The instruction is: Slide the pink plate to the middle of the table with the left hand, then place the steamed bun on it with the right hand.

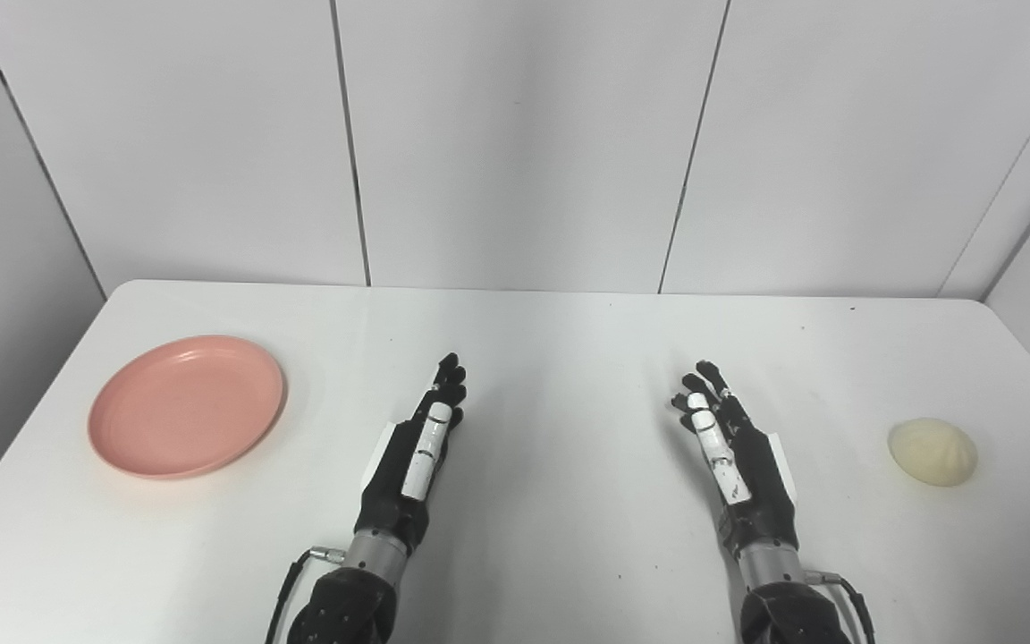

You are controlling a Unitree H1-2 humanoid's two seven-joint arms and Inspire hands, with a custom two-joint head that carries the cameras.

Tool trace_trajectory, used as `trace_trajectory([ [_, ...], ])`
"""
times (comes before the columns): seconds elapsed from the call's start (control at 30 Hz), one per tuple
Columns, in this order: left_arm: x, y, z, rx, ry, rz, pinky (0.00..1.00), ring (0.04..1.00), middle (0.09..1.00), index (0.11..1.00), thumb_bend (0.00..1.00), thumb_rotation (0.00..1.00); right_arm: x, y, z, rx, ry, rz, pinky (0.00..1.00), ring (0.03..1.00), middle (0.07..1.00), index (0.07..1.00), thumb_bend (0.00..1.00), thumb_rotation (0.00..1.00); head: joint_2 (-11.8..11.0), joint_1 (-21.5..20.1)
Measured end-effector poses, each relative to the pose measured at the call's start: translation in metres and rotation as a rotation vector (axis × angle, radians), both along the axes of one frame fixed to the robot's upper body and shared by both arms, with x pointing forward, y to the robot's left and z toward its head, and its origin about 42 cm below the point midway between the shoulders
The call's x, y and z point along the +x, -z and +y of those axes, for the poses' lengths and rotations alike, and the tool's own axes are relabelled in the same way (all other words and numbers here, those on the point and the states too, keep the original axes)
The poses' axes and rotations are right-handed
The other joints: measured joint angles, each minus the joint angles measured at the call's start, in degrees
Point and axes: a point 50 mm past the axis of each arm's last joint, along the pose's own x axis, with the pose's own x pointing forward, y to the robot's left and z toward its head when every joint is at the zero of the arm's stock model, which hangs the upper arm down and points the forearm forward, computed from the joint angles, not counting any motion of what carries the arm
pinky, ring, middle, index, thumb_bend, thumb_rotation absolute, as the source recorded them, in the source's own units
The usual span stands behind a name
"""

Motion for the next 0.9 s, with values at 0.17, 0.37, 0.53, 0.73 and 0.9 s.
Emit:
trace_trajectory([
  [0.17, 0.0, 0.0, 0.0, 0.0, 0.0, 0.0, 1.0, 1.0, 1.0, 0.968, 0.52, 1.0, 0.0, 0.0, 0.0, 0.0, 0.0, 0.0, 0.89, 0.836, 0.877, 0.894, 0.58, 0.74, 0.1, 0.0],
  [0.37, 0.0, 0.0, 0.0, 0.001, 0.001, 0.001, 1.0, 1.0, 1.0, 0.974, 0.54, 1.0, 0.0, 0.0, 0.0, 0.007, 0.001, 0.0, 0.89, 0.84, 0.88, 0.897, 0.56, 0.73, -0.9, 3.0],
  [0.53, 0.001, 0.003, -0.003, 0.002, 0.009, 0.008, 1.0, 1.0, 1.0, 0.976, 0.56, 1.0, -0.001, 0.0, -0.005, -0.008, -0.004, 0.001, 0.89, 0.834, 0.887, 0.906, 0.56, 0.76, -1.8, 6.5],
  [0.73, 0.005, 0.004, -0.01, 0.001, 0.014, 0.007, 1.0, 1.0, 1.0, 0.999, 0.59, 1.0, -0.001, 0.002, -0.019, 0.008, 0.003, 0.006, 0.92, 0.864, 0.904, 0.924, 0.56, 0.76, -4.0, 12.4],
  [0.9, 0.013, 0.004, -0.022, -0.01, 0.008, 0.001, 1.0, 1.0, 1.0, 0.998, 0.62, 1.0, 0.0, 0.002, -0.028, 0.011, -0.004, -0.006, 0.94, 0.879, 0.908, 0.928, 0.53, 0.76, -5.9, 17.0],
])
